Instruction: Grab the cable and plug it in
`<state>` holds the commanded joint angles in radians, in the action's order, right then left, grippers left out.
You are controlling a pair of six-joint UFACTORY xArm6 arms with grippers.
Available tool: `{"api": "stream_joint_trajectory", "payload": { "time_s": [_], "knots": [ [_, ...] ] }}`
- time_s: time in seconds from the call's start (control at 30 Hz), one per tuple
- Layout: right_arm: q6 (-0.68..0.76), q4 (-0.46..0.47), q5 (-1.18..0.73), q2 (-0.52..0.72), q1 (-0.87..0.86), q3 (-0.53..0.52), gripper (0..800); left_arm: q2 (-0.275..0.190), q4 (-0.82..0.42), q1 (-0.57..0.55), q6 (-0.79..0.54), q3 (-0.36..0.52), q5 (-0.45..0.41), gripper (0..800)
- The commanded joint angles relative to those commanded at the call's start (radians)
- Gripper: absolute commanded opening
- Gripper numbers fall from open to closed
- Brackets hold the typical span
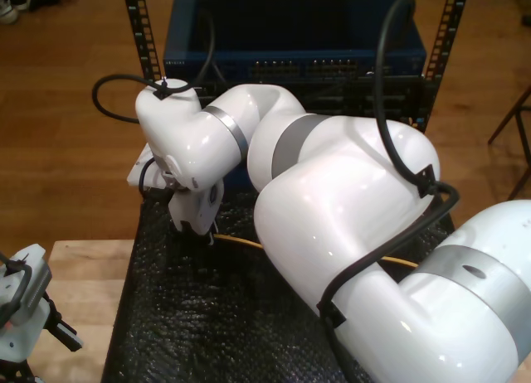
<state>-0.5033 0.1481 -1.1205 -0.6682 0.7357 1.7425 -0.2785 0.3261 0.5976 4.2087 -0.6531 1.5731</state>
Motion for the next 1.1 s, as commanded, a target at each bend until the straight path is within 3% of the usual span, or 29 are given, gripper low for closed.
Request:
{"api": "stream_joint_trajectory", "payload": {
  "time_s": [0.17,0.57,1.1],
  "knots": [
    [-0.011,0.072,0.000,0.012,0.000,0.002,7,0.000,0.000,0.000,0.000,0.000,0.000,800],
    [-0.227,0.051,-0.078,0.170,-0.012,-0.078,7,-0.003,0.002,-0.002,-0.006,0.000,0.049,800],
    [-0.503,-0.224,-0.097,0.611,-0.215,-0.499,7,-0.009,0.100,-0.003,-0.011,-0.017,0.089,800]
  ]
}}
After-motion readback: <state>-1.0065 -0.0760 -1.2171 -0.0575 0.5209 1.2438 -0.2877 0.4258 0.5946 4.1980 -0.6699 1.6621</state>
